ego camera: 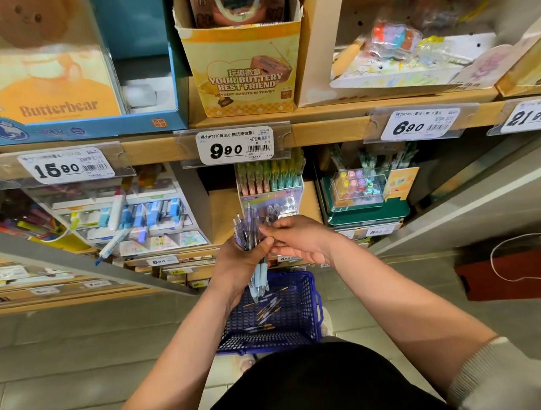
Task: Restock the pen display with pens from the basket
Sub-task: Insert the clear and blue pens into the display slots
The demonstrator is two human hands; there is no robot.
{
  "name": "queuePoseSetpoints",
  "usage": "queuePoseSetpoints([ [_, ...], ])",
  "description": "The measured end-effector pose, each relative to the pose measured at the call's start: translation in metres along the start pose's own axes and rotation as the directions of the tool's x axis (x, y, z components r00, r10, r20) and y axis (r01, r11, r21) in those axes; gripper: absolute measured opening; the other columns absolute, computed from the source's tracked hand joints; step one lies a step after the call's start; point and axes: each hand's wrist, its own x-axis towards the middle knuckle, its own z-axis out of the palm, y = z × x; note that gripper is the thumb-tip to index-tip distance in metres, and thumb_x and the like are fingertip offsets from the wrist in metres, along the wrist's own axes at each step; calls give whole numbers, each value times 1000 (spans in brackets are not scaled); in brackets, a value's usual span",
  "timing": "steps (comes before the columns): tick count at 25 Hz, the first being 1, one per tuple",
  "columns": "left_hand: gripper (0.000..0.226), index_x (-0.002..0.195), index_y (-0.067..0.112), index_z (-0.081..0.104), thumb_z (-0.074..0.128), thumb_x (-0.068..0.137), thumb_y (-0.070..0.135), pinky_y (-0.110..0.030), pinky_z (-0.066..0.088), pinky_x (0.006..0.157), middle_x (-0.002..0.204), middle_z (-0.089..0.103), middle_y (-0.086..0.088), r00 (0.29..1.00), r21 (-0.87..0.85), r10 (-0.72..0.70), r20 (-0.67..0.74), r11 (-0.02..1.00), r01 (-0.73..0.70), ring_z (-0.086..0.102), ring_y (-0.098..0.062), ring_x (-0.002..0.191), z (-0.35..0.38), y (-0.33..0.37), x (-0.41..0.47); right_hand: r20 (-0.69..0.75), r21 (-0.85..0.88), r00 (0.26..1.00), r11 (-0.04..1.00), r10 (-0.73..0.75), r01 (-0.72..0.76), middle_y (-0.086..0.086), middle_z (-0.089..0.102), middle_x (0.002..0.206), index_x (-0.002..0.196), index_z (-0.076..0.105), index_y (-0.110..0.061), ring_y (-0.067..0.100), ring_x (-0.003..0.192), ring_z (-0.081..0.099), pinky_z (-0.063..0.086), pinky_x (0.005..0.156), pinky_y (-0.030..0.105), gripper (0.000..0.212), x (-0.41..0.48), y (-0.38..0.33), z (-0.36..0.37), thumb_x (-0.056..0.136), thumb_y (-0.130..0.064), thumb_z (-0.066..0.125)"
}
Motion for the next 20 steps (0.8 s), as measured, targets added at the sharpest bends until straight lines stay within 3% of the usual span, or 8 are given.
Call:
queuePoseSetpoints([
  [3, 30, 116, 18, 72, 78, 88, 24, -31, 58, 84, 109, 78, 0, 999, -29, -32, -8, 999, 32, 73, -18, 101, -3, -1, 0, -10, 55, 998, 997, -58, 59, 7, 78, 91, 106, 70, -6, 14, 88, 76, 60, 73, 21, 19, 1, 6, -4, 91, -17, 73],
  [5, 36, 117, 9, 70, 77, 86, 26, -37, 56, 84, 97, 78, -2, 996, -79, -79, -32, 994, 76, 72, -20, 87, -5, -2, 0, -108, 40, 985, 990, -133, 138, 9, 78, 91, 102, 72, -8, 18, 84, 76, 60, 71, 22, 20, 0, 3, -13, 86, -18, 78],
  [7, 38, 110, 6, 67, 76, 83, 32, -39, 55, 73, 77, 70, -1, 990, -147, -131, -45, 981, 123, 61, -18, 66, -8, -2, -1, -274, 1, 930, 967, -244, 254, 9, 77, 87, 101, 73, -3, 19, 81, 75, 61, 74, 25, 19, 1, -2, -26, 86, -15, 77],
  [8, 35, 108, 9, 67, 75, 84, 33, -37, 55, 68, 73, 67, 1, 987, -173, -154, -43, 974, 144, 58, -17, 63, -8, -3, -2, -351, -29, 888, 952, -296, 305, 8, 76, 84, 103, 72, -1, 20, 81, 73, 61, 79, 29, 18, 2, -4, -32, 89, -11, 74],
  [10, 26, 106, 10, 65, 69, 93, 31, -33, 56, 62, 70, 65, 3, 982, -226, -188, -33, 958, 176, 58, -17, 62, -10, -3, -2, -443, -185, 796, 911, -412, 368, 3, 74, 81, 96, 71, -11, 20, 83, 72, 59, 86, 31, 4, 6, -4, -41, 93, -9, 70],
  [12, 22, 105, 6, 63, 65, 99, 27, -32, 56, 60, 71, 61, -1, 976, -290, -218, -10, 935, 206, 58, -18, 61, -11, -2, -2, -459, -424, 701, 828, -547, 368, -4, 73, 80, 89, 70, -20, 15, 82, 72, 57, 83, 25, 7, 13, 0, -42, 94, -14, 71],
  [14, 16, 104, 4, 61, 63, 100, 19, -35, 55, 63, 74, 59, -6, 969, -358, -245, 17, 904, 234, 57, -20, 61, -11, 0, -3, -437, -546, 648, 757, -624, 360, -7, 72, 84, 98, 73, -14, 10, 82, 70, 55, 82, 20, 7, 21, 6, -36, 93, -18, 72],
  [20, 22, 115, -2, 62, 64, 99, 13, -30, 58, 60, 81, 65, -8, 969, -325, -247, -24, 918, 227, 63, -20, 64, -17, 1, -6, -406, -629, 613, 694, -677, 351, -2, 76, 93, 108, 76, -9, 7, 84, 69, 55, 85, 18, 18, 43, 27, -22, 92, -19, 73],
])
